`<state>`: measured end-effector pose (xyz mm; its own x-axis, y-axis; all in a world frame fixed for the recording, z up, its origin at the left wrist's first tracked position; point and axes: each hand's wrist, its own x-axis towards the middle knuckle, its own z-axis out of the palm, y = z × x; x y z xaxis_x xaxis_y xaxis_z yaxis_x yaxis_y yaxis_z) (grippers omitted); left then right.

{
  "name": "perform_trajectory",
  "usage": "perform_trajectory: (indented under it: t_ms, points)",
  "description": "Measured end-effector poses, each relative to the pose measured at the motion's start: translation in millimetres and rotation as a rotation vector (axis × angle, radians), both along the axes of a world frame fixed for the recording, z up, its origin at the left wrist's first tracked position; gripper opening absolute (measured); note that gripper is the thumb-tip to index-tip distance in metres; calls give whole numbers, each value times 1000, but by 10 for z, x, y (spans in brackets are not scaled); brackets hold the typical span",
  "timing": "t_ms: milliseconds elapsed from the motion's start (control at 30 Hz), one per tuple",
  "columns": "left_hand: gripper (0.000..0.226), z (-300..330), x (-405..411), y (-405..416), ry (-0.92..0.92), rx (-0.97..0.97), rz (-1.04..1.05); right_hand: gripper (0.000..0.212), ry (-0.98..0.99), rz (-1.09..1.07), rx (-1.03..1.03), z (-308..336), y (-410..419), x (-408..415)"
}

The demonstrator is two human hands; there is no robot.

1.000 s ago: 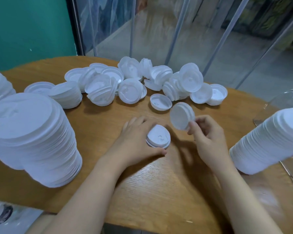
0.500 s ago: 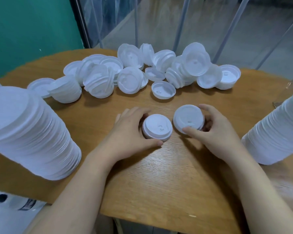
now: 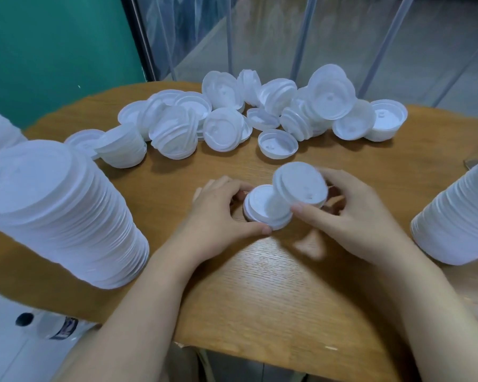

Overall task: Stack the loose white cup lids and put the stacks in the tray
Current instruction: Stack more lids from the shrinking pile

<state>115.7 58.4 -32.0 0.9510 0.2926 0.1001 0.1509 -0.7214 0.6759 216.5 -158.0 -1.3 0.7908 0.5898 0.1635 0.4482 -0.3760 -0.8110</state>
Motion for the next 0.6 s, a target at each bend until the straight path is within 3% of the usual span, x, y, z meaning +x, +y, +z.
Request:
perform_trajectory:
  t_ms: [133, 300, 600]
  points:
    - [76, 5, 1, -6, 20, 6, 0, 58, -7, 142, -141, -126, 201, -31]
    - [73, 17, 3, 1, 11, -6, -10, 91, -56, 111, -220, -195, 248, 63]
    - [81, 0, 9, 43, 11, -20, -46, 69, -73, 129, -232, -203, 270, 90]
